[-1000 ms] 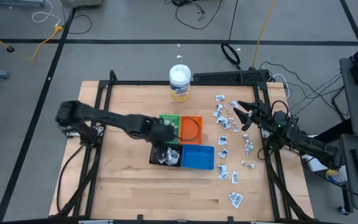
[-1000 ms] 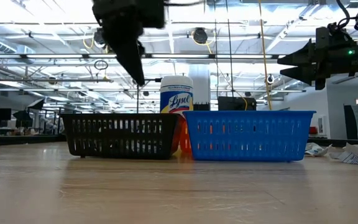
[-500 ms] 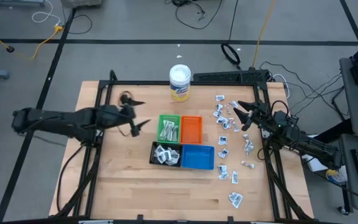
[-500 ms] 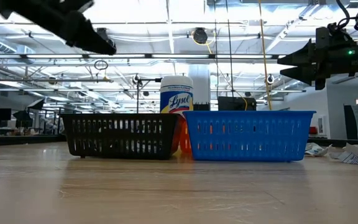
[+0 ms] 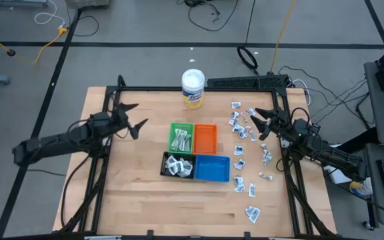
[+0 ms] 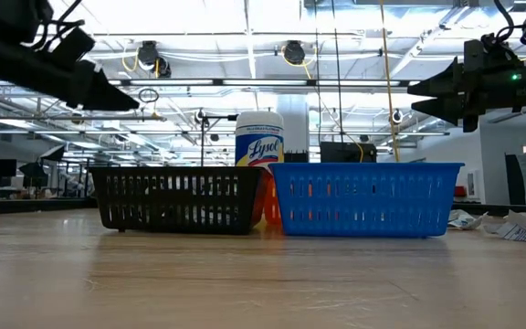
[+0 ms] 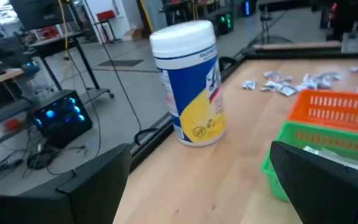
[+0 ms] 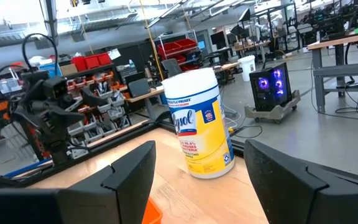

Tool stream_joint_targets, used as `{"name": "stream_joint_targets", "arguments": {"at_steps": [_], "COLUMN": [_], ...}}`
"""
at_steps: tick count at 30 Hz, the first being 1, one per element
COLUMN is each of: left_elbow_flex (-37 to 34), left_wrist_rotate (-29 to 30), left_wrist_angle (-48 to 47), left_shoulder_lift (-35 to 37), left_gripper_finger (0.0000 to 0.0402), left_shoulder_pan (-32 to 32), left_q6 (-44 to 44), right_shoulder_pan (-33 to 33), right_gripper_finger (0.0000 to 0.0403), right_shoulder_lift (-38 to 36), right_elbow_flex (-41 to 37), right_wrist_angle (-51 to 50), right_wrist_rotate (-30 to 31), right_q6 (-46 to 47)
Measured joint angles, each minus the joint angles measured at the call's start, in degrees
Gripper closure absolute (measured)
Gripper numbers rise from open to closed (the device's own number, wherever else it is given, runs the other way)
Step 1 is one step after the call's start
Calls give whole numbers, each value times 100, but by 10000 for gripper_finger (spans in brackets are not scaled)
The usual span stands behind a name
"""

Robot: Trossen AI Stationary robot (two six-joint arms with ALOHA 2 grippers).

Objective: Pick & Place First Aid Supplies
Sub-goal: Put the ointment pack into the orange bin

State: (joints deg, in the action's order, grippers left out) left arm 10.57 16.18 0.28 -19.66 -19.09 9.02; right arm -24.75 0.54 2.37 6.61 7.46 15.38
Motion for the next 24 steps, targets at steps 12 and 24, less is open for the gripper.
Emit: {"name": "stream_joint_targets", "arguments": {"at_steps": [12,24], "left_elbow_flex": [-775,-959], "left_wrist_rotate": [-653,-691], "left_wrist_angle": [-9,177], "left_shoulder_lift": [1469,1942], "left_gripper_finger": [9,9], "left_shoulder_pan": [-582,-688], "left_q6": [-227,-201], "right_shoulder_pan": [-2,0], "right_gripper_finger": [160,160], "right_shoulder_lift": [0,2], "right_elbow_flex": [0,-2], "right_wrist_angle": [0,-2], "right_wrist_rotate": [0,0], "right_q6": [2,0]}}
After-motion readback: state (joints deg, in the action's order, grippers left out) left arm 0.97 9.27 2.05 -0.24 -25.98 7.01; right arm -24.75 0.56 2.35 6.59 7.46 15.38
